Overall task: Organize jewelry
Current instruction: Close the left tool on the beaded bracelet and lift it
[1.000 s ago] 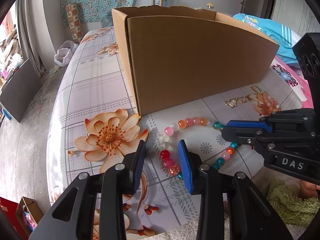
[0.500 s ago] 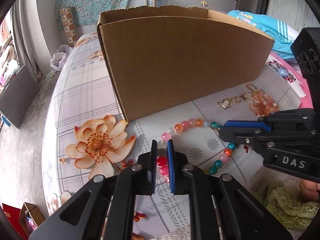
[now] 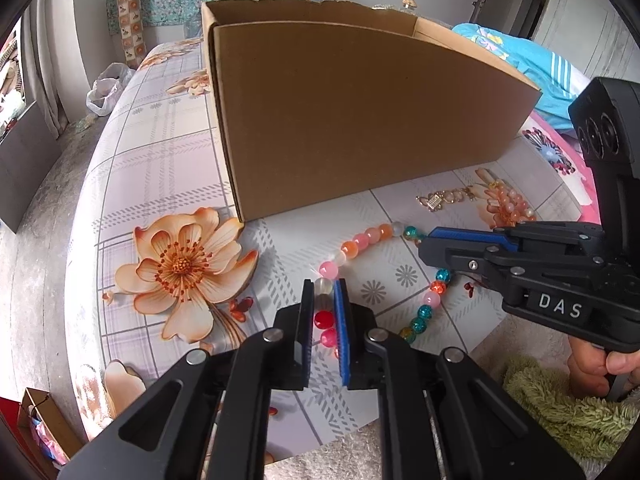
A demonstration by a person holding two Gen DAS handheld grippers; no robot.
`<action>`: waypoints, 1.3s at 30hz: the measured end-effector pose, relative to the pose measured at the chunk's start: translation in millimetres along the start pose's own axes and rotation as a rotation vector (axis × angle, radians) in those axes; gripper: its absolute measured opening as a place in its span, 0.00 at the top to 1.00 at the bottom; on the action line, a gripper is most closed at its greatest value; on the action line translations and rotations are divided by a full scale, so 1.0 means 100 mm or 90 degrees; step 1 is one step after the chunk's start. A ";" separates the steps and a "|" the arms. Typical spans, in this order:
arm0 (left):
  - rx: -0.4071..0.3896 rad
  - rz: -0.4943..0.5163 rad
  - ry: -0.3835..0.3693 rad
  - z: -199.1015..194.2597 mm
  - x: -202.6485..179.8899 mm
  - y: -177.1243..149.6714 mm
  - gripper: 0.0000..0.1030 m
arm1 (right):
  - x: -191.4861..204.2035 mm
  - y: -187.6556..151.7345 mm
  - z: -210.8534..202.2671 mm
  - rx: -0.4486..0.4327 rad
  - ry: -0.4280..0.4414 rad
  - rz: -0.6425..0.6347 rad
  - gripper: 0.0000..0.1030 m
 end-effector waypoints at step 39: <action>-0.038 0.075 0.060 -0.07 -0.28 0.06 0.91 | 0.11 0.03 0.04 -0.028 0.029 0.006 0.93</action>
Point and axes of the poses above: each gripper's, at about its wrist camera, not at the fingertips, and z roughly the way its jaws point, x to its left, y to its top, the point moved 2 cm from there along z, roughly the way its jaws point, and after that the axes turned 11 degrees about -y, right-handed, at the moved point
